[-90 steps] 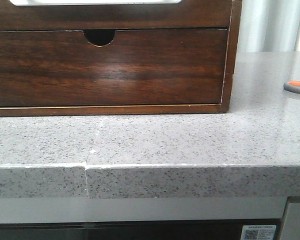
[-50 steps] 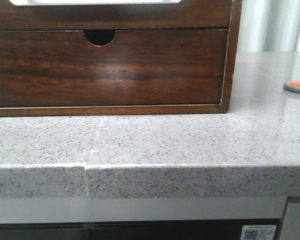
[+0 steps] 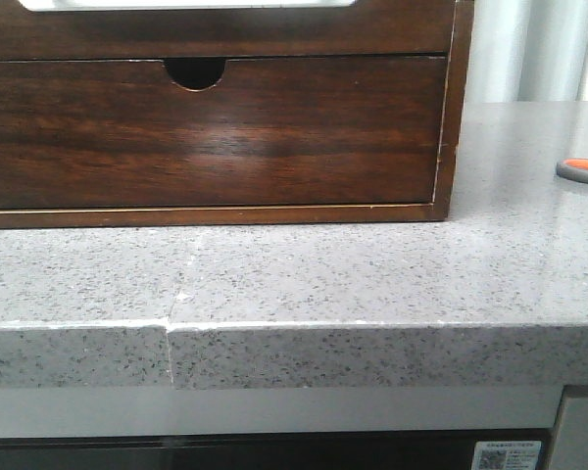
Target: Put scissors in drawer with both arms
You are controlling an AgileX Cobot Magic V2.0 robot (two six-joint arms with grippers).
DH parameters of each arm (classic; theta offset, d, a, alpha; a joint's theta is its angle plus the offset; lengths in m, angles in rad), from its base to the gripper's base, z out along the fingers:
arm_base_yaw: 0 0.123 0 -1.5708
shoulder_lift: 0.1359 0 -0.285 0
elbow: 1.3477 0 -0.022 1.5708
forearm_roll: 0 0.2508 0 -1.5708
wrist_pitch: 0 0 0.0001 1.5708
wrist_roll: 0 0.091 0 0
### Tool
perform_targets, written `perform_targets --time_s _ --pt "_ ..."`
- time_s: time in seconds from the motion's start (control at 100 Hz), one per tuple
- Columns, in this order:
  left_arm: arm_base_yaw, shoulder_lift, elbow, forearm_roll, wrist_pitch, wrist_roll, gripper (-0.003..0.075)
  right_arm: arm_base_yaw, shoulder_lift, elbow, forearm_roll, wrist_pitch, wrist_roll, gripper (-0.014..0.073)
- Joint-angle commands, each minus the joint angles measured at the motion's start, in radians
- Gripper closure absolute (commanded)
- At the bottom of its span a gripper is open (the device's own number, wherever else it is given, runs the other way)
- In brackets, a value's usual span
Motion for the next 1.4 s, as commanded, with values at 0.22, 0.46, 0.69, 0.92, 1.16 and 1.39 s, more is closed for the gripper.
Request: perform_targets --time_s 0.22,0.46,0.69,0.92,1.16,1.39 --pt "-0.007 -0.028 0.02 0.198 -0.286 -0.001 0.0742 -0.005 -0.018 0.029 -0.027 -0.01 -0.012 0.0655" --pt "-0.007 -0.028 0.02 0.193 -0.334 -0.001 0.0742 -0.005 -0.018 0.029 -0.027 -0.01 -0.012 0.0655" --pt "-0.007 -0.028 0.02 0.169 -0.334 -0.003 0.0742 -0.005 -0.018 0.029 -0.027 -0.018 -0.012 0.0655" --pt "-0.007 -0.028 0.02 0.121 -0.322 -0.003 0.0742 -0.005 -0.018 0.029 -0.088 -0.014 -0.012 0.0655" --pt "-0.007 -0.028 0.02 0.038 -0.322 -0.003 0.0742 -0.005 -0.018 0.029 -0.058 -0.085 -0.008 0.0655" --pt "-0.007 -0.028 0.02 -0.071 -0.365 -0.005 0.0742 -0.005 -0.018 0.029 0.08 -0.276 -0.008 0.0655"
